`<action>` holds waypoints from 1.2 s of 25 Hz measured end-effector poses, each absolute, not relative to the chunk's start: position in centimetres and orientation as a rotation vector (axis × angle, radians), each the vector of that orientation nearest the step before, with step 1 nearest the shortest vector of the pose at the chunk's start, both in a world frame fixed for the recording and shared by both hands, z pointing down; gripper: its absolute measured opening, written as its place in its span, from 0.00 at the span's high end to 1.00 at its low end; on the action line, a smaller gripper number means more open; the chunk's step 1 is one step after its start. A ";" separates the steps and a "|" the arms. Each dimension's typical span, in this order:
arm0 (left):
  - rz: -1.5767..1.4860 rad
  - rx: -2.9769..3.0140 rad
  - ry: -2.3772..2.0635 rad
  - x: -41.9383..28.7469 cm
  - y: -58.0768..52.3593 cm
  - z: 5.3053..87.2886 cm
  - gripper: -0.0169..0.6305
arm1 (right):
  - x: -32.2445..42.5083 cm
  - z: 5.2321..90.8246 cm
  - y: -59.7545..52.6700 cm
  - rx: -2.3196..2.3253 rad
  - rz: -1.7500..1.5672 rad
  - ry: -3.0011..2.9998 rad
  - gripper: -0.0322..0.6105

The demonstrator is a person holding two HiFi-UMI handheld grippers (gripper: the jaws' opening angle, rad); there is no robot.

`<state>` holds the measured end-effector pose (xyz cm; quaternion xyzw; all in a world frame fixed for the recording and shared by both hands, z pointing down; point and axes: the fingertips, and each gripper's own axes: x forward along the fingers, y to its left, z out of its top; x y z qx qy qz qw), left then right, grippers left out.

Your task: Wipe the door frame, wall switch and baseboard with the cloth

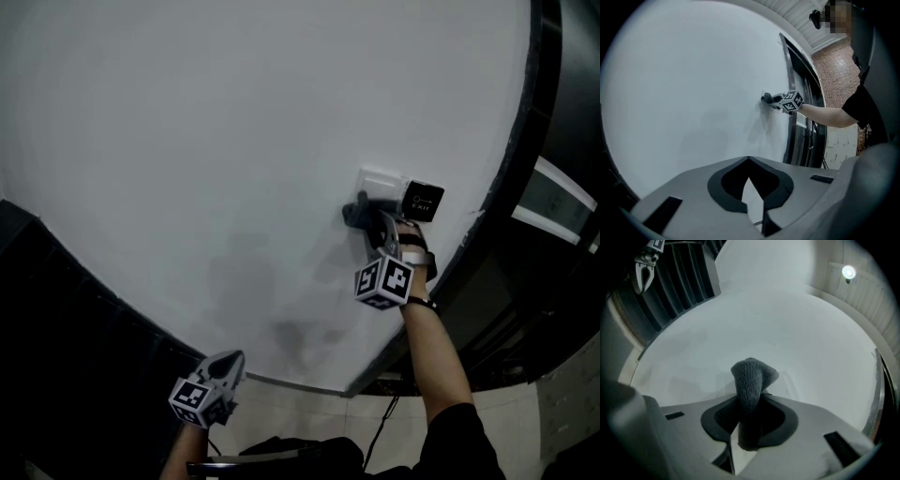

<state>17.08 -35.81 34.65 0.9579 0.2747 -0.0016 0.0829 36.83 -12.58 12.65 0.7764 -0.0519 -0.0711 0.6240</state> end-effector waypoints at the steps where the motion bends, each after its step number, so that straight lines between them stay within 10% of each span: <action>1: -0.003 2.859 0.826 17.1 -35.6 34.7 0.99 | 36.5 12.6 -12.5 1.791 -0.171 -0.123 0.81; 30: 0.005 2.834 0.996 20.0 -29.9 33.8 0.99 | 35.5 7.6 -3.1 1.781 -0.147 0.047 0.81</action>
